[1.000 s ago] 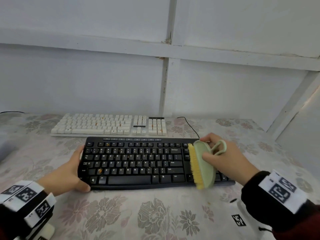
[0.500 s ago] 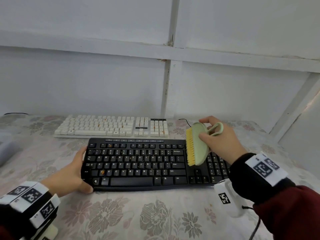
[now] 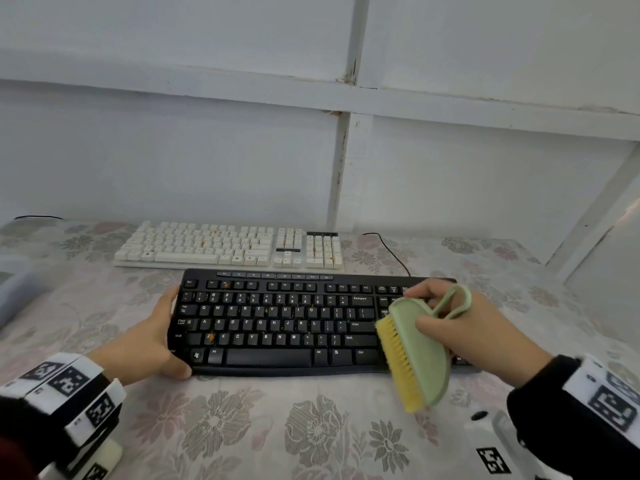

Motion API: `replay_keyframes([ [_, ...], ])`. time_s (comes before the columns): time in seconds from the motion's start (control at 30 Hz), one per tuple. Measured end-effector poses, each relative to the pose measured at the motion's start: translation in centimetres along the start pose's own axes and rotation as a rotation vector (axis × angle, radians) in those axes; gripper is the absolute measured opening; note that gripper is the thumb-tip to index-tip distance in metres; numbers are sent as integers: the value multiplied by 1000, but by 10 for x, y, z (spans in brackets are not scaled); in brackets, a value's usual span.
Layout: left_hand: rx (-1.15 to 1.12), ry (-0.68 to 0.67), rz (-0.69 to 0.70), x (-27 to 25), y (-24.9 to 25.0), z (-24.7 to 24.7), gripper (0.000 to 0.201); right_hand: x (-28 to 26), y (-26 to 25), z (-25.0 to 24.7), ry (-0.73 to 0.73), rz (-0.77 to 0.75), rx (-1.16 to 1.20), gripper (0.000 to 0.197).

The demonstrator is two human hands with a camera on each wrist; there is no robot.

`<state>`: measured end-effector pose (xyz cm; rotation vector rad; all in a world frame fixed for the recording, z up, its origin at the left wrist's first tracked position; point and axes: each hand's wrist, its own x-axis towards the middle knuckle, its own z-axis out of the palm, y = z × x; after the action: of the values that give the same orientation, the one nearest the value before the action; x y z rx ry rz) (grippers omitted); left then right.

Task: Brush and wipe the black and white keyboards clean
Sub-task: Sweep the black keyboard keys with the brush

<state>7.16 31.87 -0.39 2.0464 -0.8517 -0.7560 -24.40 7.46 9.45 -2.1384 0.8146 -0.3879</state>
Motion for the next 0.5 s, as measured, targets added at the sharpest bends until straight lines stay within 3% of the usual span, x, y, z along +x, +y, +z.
replay_keyframes([
  [0.23,2,5,19,0,-1,1,120,34,-12,-2,230,-75,20,29],
  [0.5,-20,-1,21,1,-2,0,118,2,12,16,42,0,-50,29],
])
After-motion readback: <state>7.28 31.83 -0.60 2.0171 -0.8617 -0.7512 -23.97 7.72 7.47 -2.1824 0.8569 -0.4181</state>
